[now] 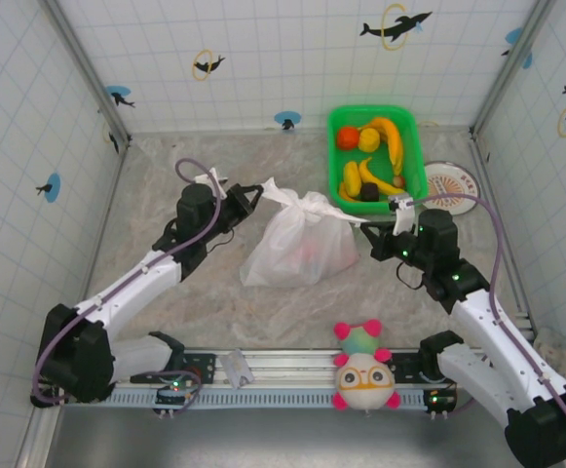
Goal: Place the fake fruits into the plastic bag and tie a complex knot
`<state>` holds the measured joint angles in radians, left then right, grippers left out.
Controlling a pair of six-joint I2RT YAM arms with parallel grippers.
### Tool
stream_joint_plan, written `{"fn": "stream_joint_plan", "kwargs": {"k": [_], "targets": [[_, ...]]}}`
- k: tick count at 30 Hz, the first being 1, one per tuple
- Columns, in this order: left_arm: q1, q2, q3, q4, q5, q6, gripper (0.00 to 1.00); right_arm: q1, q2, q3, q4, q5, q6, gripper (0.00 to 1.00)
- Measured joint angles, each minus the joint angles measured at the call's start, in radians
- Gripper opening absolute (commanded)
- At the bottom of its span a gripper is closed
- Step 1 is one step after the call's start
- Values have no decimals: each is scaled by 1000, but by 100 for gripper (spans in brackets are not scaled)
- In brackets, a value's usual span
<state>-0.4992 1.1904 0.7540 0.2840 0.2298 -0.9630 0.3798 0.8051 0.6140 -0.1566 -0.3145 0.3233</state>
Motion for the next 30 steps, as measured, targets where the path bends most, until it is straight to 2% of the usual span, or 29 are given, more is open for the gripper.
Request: {"fn": "stream_joint_plan", "kwargs": {"k": [6,11,19,30], "targets": [[-18,-121,-16,-106,-56,71,0,-8,-10,21,-57,51,56,0],[-10,-207,-79,-183,-82,84,0,-69,-17,20,-102,63,115,0],[43,-251,-172,-274,-84,82,0,-137,-26,-74,-134,67,153,0],[94,-252,-218,-262,-55,87,0,-167,-34,-112,-92,5,163,0]]}}
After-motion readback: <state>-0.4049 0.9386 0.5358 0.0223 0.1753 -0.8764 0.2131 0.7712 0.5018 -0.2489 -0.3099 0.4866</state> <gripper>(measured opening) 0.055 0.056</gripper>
